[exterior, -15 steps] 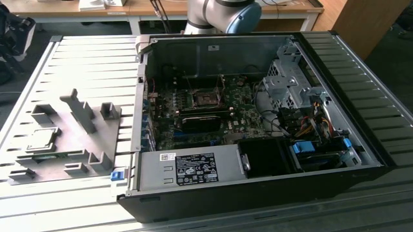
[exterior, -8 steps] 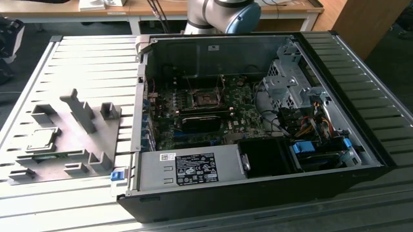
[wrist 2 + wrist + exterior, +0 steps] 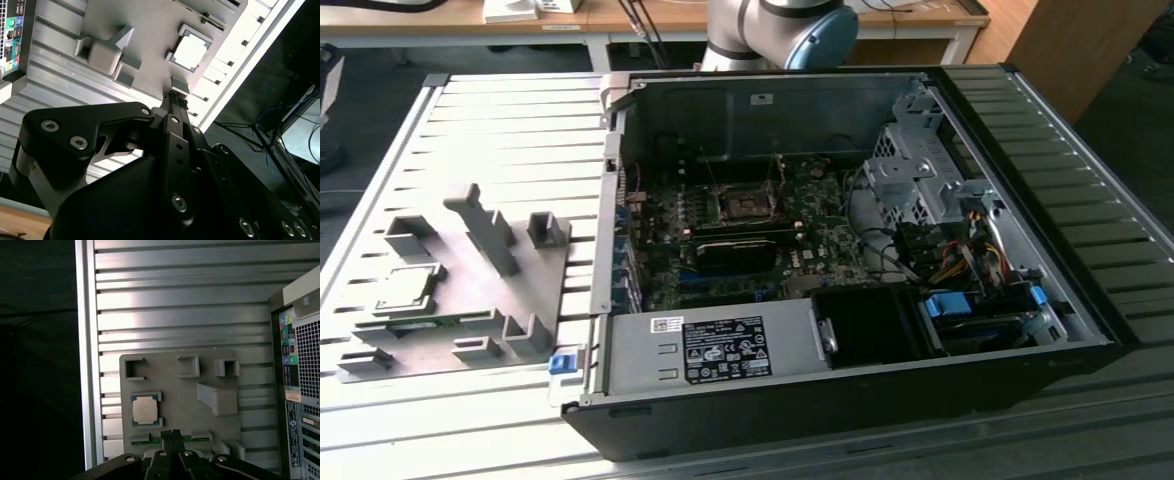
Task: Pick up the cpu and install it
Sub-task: 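Reach for the cpu, then pick up the cpu and move it towards the insertion slot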
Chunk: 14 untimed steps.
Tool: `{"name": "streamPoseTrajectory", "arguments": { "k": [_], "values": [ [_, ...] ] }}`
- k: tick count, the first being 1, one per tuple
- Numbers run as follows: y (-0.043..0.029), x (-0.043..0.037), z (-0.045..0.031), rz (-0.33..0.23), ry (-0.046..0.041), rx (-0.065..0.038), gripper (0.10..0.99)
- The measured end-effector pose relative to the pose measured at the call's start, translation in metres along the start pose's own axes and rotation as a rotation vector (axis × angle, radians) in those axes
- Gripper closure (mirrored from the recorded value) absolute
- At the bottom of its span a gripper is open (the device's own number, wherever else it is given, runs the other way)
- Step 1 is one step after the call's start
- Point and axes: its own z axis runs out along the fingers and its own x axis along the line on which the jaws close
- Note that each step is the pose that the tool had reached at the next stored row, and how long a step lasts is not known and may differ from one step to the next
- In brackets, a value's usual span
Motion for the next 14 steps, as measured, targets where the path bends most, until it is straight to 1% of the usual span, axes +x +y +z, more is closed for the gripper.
{"name": "streamPoseTrajectory", "arguments": {
  "k": [10,14],
  "values": [
    [-0.0015,0.0186,0.0012,0.0,0.0052,-0.002,0.98],
    [-0.0018,0.0218,0.0021,0.001,0.0129,-0.001,0.98]
  ]
}}
